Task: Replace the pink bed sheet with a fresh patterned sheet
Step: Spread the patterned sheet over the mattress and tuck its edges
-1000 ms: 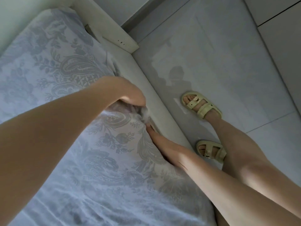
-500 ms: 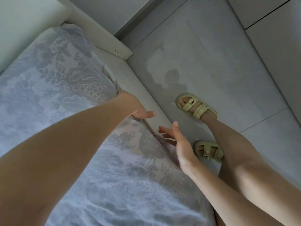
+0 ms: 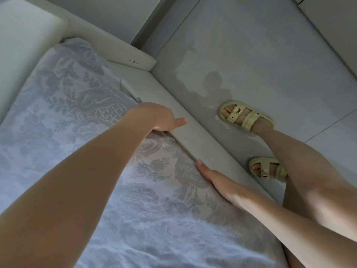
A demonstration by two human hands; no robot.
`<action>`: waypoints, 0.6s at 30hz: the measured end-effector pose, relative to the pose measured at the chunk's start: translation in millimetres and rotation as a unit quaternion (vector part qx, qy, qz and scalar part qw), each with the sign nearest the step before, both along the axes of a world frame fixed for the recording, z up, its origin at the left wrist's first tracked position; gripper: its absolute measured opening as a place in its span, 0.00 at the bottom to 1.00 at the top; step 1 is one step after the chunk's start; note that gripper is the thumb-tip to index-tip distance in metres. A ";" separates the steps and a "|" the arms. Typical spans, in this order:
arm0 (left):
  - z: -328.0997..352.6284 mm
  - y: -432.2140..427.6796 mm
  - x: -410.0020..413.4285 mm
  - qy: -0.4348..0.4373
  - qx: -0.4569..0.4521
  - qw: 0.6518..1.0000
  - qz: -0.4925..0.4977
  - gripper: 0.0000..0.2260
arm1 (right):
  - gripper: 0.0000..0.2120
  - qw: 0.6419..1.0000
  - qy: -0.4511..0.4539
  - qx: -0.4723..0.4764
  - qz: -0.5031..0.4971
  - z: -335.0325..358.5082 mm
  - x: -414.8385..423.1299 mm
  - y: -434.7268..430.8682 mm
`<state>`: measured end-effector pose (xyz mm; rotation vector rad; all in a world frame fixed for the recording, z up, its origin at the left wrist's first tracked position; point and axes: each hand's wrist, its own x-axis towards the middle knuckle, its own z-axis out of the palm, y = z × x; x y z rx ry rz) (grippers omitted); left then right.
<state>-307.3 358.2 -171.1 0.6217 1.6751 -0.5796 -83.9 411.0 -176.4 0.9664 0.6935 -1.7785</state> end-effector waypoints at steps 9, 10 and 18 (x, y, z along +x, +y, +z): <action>30.5 -18.8 -78.9 0.139 0.028 0.974 -0.176 0.33 | 0.41 0.988 -0.111 -0.110 -0.016 -20.3 -7.4 8.7; 27.3 -16.3 -77.0 0.132 -0.002 0.970 -0.202 0.32 | 0.42 0.986 -0.109 -0.122 -0.017 -20.3 -4.3 8.2; -3.3 -20.4 -65.8 0.102 -0.140 0.944 -0.282 0.22 | 0.38 0.990 -0.101 -0.092 0.026 -13.3 -9.2 11.0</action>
